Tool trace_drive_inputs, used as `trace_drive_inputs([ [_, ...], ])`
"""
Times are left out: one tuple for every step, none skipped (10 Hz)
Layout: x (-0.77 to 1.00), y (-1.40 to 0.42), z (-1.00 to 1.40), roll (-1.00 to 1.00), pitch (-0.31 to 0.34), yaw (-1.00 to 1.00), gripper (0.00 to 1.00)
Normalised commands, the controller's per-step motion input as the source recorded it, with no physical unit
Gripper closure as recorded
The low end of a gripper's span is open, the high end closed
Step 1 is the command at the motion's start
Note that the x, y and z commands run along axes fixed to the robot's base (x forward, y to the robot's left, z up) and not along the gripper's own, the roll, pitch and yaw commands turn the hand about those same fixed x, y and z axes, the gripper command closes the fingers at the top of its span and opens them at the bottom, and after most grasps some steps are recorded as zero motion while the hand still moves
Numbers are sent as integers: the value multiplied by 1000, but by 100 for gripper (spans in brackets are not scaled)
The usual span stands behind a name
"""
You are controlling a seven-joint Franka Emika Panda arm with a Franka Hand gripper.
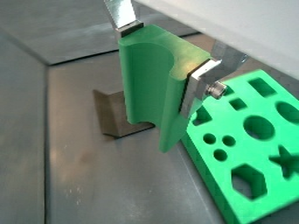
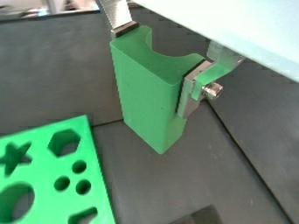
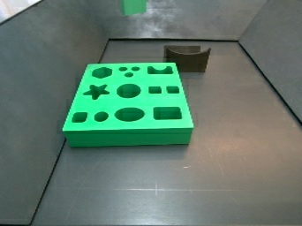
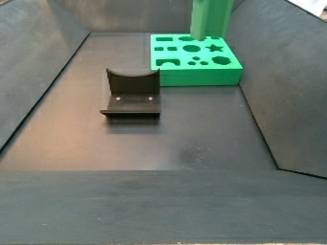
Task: Pick up the arch object. Move up. Place the arch object on the fixture. Regrasp the arch object. Rotate the arch object. Move to above the board. Insert the arch object.
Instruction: Rotate the arch object.
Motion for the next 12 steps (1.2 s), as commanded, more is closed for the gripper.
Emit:
trace_drive_inputs([
  [2,11,3,-86,64,-1000,100],
  [3,11,4,-96,71,-1000,100],
  [4,12,6,-125,91,-1000,100],
  [6,12,8,-141,102,-810,100],
  [9,13,10,-141,101,-574,100],
  [10,13,12,-140,100,-442,100],
  [13,13,14,-139,97,-256,100],
  [0,0,-1000,-339,95,-153,100],
  [9,2,-1000,-333,73,-114,100],
  [19,7,-1000,-308,41,-95,100],
  [15,13,-1000,-227,-17,-67,100],
  [14,15,-1000,-197,-37,-57,100],
])
